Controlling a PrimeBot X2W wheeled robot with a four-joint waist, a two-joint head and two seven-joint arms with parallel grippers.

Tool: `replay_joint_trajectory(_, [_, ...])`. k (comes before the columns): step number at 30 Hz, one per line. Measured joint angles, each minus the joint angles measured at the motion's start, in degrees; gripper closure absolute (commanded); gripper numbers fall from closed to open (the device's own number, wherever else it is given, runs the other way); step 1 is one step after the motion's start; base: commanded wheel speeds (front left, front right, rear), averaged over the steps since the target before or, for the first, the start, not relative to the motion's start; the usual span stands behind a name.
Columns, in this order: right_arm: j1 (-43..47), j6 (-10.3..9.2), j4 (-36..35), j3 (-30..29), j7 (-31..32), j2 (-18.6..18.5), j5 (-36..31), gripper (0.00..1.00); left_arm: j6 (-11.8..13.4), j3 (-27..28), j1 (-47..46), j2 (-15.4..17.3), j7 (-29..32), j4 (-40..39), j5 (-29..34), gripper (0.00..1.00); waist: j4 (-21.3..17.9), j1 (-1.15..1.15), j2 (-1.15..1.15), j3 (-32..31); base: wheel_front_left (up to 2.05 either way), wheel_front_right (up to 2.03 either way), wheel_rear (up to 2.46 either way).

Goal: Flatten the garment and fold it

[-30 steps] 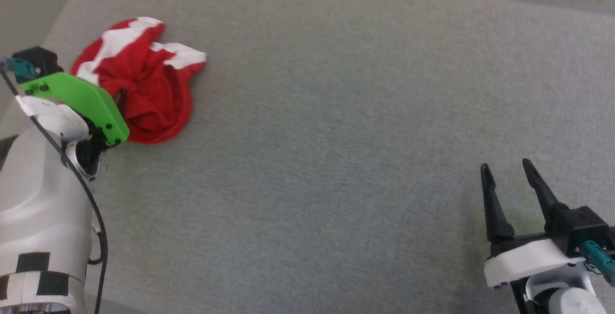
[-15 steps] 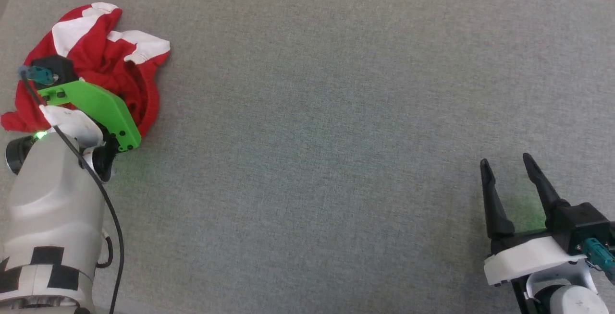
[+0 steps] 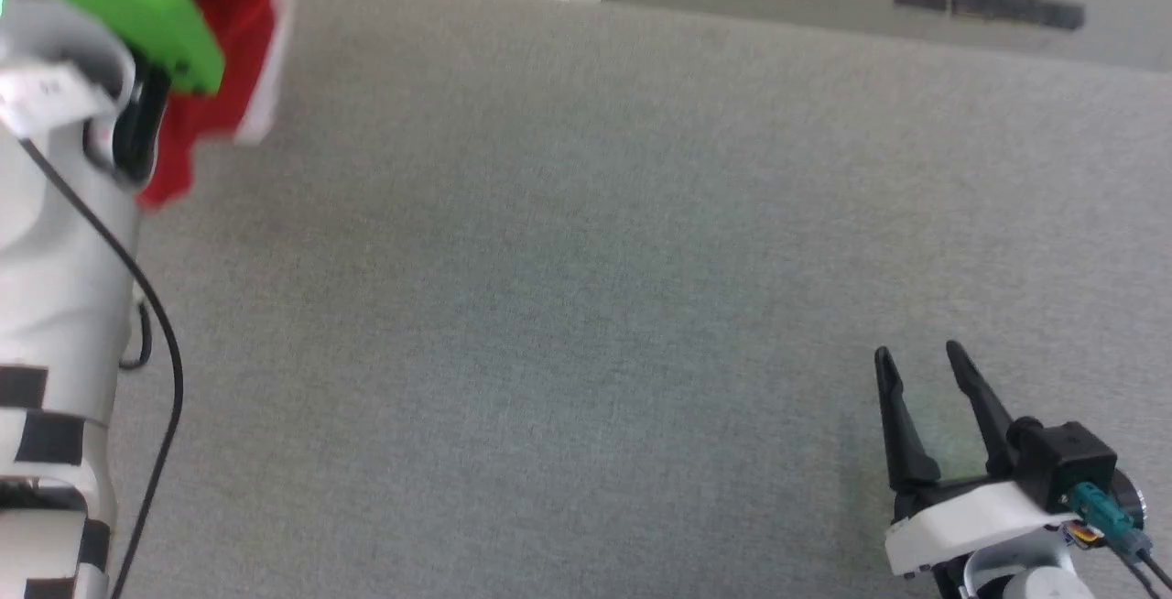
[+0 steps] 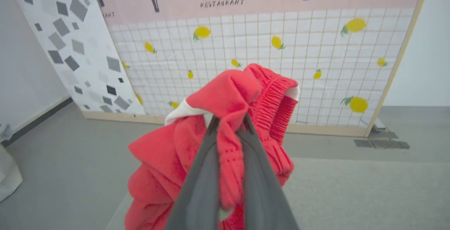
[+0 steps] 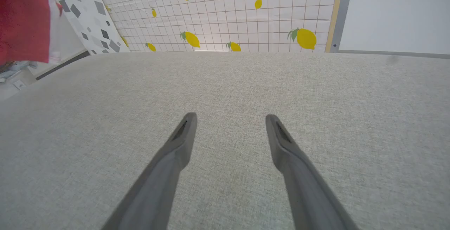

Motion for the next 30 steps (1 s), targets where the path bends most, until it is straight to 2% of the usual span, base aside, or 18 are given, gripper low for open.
replay_joint_trajectory(6, [0.0,0.00,3.2,0.4,-1.5,0.0,2.2,0.00,0.0,-8.6,-2.6,0.7,2.7,-11.3,-10.2,1.00,-1.8,0.00,0.00,-4.1,0.00,0.00,0.00])
replay_joint_trajectory(10, [0.1,0.00,4.6,0.1,-2.0,0.0,3.4,0.00,0.0,-14.0,-1.0,-0.7,4.7,-15.3,-14.5,1.00,-4.2,0.00,0.00,-5.8,0.00,0.00,0.00])
replay_joint_trajectory(12, [0.2,0.00,5.0,-0.3,-2.0,0.0,3.7,0.00,0.0,-16.5,1.9,-2.8,5.2,-16.2,-16.3,1.00,-5.4,0.00,0.00,-6.5,0.00,0.00,0.00])
replay_joint_trajectory(13, [0.6,0.00,5.4,-0.5,-2.4,0.0,3.9,0.00,0.0,-19.2,6.4,-5.5,5.9,-16.0,-17.2,1.00,-6.7,0.00,0.00,-7.3,0.00,0.00,0.00])
replay_joint_trajectory(17, [2.2,0.00,5.9,-0.8,-2.4,0.0,4.2,0.00,0.1,-24.3,15.9,-10.9,9.1,-13.1,-19.2,1.00,-9.0,0.00,0.00,-8.9,0.00,0.00,0.00])
replay_joint_trajectory(24, [3.3,0.00,5.6,-0.9,-2.4,0.0,5.1,0.00,2.0,-31.2,27.9,-15.9,15.2,-7.0,-20.1,1.00,-12.8,0.00,0.00,-11.0,0.00,0.00,0.00])
replay_joint_trajectory(25, [3.5,0.00,5.5,-0.9,-2.4,0.0,5.1,0.00,2.7,-31.4,29.2,-16.4,16.9,-6.1,-21.1,0.85,-13.2,-0.01,0.00,-11.4,0.00,0.00,0.00])
replay_joint_trajectory(26, [3.7,0.00,5.6,-0.9,-2.4,0.0,5.1,0.00,3.2,-31.7,30.3,-16.7,18.4,-5.5,-21.8,0.19,-13.5,0.00,0.00,-11.8,0.00,0.00,0.00])
replay_joint_trajectory(27, [3.8,0.00,5.6,-1.0,-2.4,0.0,5.2,0.00,3.5,-31.6,31.1,-16.8,18.8,-5.4,-22.4,0.00,-13.8,-0.01,0.00,-12.2,0.00,0.00,0.00])
replay_joint_trajectory(30, [4.3,0.00,5.5,-1.3,-2.4,0.0,5.2,0.00,4.7,-28.7,31.7,-16.7,18.1,-7.0,-24.9,0.00,-14.2,-0.01,0.00,-13.3,0.00,0.00,0.00])
